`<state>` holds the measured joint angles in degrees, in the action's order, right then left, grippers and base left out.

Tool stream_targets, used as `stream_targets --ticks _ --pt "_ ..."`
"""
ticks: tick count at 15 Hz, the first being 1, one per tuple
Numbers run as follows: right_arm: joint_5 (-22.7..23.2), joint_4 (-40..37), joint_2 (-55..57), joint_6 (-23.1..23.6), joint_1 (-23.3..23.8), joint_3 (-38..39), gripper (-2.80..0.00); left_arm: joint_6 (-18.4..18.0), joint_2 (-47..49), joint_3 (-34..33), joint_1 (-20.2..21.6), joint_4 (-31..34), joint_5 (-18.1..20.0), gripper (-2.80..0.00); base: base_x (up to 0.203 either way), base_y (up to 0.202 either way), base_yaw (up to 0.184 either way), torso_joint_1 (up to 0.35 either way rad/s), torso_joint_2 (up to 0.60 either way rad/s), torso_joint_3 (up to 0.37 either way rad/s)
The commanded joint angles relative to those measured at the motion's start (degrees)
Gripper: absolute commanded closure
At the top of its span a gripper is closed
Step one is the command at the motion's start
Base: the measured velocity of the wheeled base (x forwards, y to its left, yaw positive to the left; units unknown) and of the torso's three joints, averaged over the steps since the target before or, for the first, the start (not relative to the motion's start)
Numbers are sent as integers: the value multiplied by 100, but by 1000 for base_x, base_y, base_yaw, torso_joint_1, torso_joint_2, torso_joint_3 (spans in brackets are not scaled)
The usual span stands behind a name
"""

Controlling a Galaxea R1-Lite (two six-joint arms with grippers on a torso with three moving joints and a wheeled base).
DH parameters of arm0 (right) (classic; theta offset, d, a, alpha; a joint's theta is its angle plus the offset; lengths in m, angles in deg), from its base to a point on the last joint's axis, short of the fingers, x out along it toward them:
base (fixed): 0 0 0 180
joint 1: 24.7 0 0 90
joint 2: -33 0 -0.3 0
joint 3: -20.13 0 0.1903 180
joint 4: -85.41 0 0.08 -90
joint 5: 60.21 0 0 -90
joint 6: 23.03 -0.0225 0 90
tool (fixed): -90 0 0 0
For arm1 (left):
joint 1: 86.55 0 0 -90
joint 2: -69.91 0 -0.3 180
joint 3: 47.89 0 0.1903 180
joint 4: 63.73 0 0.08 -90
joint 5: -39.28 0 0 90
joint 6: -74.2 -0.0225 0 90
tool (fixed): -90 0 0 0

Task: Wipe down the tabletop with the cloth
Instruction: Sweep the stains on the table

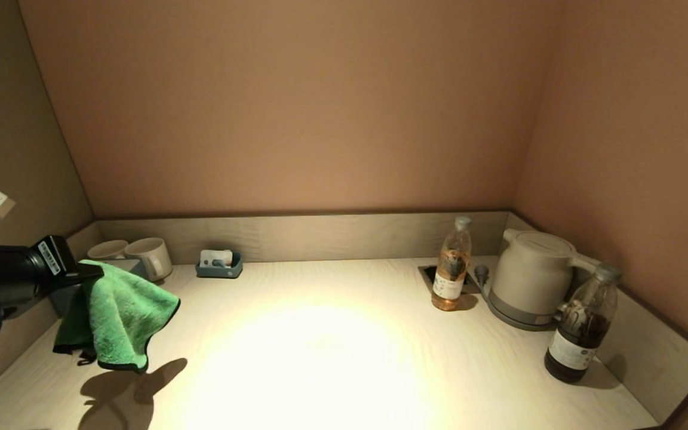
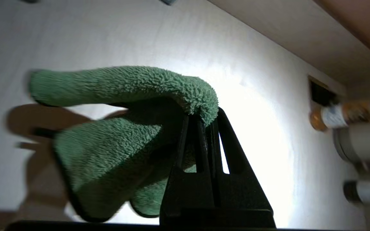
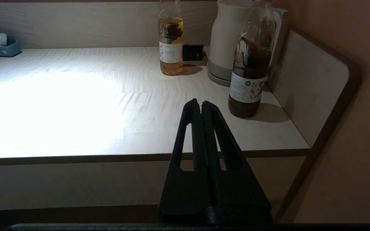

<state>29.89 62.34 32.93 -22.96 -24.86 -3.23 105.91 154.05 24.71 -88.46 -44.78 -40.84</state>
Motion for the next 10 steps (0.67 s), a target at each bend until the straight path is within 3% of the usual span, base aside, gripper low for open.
stream_targets --ticks 1,3,7,10 --pt "-1 5 7 1 -2 0 0 -4 19 -324 -483 -834 399 0 0 0 0 0 0 0" --pt "-1 5 7 1 7 0 0 -124 249 -630 -790 -1477 561 0 0 0 0 0 0 0" --pt "-1 5 7 1 -2 0 0 -678 722 -851 -1267 -1901 587 0 0 0 0 0 0 0" --pt "-1 5 7 1 -2 0 0 -784 1847 -826 -1671 -2604 500 0 0 0 0 0 0 0"
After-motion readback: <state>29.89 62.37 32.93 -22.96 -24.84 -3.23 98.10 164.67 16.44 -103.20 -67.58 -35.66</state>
